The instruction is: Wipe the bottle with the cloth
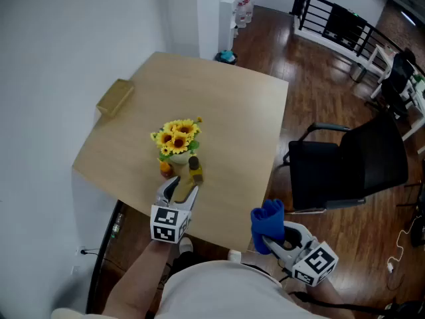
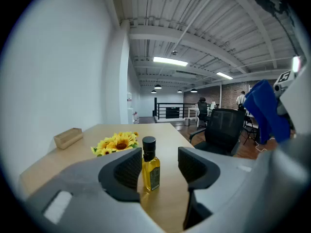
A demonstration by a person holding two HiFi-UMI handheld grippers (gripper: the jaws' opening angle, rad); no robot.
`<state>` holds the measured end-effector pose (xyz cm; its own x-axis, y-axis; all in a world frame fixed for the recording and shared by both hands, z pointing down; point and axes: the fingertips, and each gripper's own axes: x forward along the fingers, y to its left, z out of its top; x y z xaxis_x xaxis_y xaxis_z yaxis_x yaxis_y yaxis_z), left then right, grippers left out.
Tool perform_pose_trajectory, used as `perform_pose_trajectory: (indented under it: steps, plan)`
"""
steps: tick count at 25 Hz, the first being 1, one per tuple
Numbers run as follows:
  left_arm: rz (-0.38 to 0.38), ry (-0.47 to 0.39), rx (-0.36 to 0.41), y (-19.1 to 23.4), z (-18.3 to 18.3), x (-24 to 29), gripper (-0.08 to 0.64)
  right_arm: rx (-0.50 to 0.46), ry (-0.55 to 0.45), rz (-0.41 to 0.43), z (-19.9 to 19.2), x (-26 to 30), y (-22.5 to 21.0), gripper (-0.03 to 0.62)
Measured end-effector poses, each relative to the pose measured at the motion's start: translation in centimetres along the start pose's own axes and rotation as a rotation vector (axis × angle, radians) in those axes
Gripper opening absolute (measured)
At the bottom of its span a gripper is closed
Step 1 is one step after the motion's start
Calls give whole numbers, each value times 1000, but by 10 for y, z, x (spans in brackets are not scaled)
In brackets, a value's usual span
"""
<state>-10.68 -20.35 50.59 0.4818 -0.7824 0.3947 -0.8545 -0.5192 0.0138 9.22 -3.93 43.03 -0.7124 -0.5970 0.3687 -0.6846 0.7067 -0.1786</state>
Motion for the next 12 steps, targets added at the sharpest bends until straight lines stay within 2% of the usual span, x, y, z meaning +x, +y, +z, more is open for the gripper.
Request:
perform_pose_trajectory:
  steps: [6,10,12]
  plan:
    - [-18,66,7,33,-16,63,253,54,-2,-90,7,15,-16,146]
    - [-70,90,13,33,-25,88,246,79,13,-149,6,19,-17,146]
    - [-73,79,26,33,-23,94,216,89,24,-173,4,20,-18,147]
